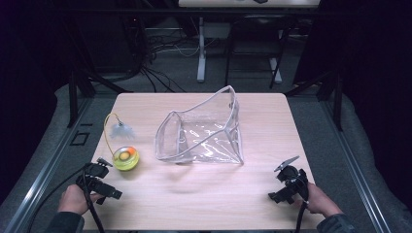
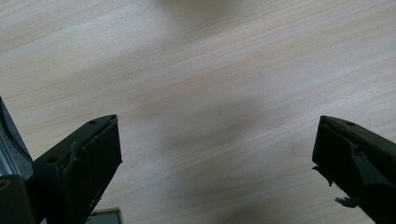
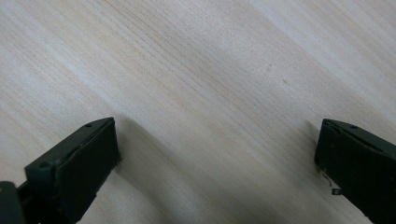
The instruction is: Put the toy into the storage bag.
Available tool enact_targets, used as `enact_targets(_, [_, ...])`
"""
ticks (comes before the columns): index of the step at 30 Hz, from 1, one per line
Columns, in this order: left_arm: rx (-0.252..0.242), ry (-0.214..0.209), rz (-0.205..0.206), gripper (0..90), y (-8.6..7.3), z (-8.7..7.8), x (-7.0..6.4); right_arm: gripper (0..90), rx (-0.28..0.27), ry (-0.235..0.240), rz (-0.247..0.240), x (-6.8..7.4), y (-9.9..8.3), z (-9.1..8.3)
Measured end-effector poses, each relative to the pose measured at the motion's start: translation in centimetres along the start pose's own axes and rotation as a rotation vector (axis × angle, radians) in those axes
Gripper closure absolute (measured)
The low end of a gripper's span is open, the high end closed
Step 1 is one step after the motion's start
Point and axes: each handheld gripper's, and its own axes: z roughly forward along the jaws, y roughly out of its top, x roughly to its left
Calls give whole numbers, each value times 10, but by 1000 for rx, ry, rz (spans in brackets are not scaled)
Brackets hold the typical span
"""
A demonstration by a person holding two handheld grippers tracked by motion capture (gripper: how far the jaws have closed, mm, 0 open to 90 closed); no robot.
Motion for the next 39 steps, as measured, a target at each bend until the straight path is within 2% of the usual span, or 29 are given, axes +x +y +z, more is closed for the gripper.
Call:
enact_targets(3, [2, 1, -1, 17, 0, 0, 0, 0, 1, -1, 0, 0, 0, 0])
enact_targets(4, [9, 26, 2, 18, 1, 0, 0, 0, 5, -1, -2, 0, 0, 0])
enact_targets(5, [9, 26, 2, 18, 1, 0, 0, 0, 5, -1, -2, 0, 0, 0])
enact_targets(6, [19, 48, 8, 18, 2, -1, 0, 0, 6, 1, -2, 0, 0, 0])
enact_targets(9, [20, 41, 2, 16, 4, -4, 0, 0, 5, -1, -2, 0, 0, 0])
enact_targets(12, [-3, 26, 3, 11, 6, -8, 0, 0, 8, 0, -1, 0, 1, 0])
enact_targets(14, [-4, 31, 6, 10, 8, -11, 0, 0, 22, -6, -11, 0, 1, -1])
enact_targets(17, [-10, 30, 2, 3, 11, -17, 2, 0, 15, -5, -10, 1, 1, 0])
enact_targets(21, [-41, 11, -3, 3, 15, -24, 4, 0, 12, -2, -19, 1, 0, -1])
enact_targets(22, [-67, 5, -7, 3, 19, -29, 5, 0, 20, -9, -27, 0, 1, -1])
enact_targets(23, [-67, 5, -7, 3, 19, -29, 5, 0, 12, 7, -22, 1, 1, 0])
enact_targets(25, [-92, -4, 3, 3, 25, -37, 6, 0, 9, 10, -21, 1, 1, 0])
enact_targets(27, [-97, -4, 7, 3, 27, -39, 7, 0, 13, 8, -24, 1, 1, 0])
enact_targets(29, [-114, -6, 13, 3, 33, -44, 9, 0, 17, -7, -26, 1, 1, -1])
enact_targets(30, [-127, -5, 19, 3, 38, -48, 9, 0, 10, 6, -20, 1, 0, 0])
enact_targets(33, [-136, -3, 22, 3, 44, -52, 10, 0, 10, 5, -18, 1, 1, 0])
enact_targets(34, [-153, 1, 28, 2, 49, -55, 13, 0, 16, -8, -22, 1, 1, -1])
enact_targets(35, [-153, 1, 28, 2, 49, -55, 13, 0, 16, -8, -22, 1, 1, -1])
enact_targets(36, [-177, 16, 26, 2, 53, -58, 16, 0, 0, 10, -11, 2, 0, 0])
enact_targets(39, [-187, 20, 22, 2, 57, -60, 20, 0, 5, 6, -16, 1, 0, 0])
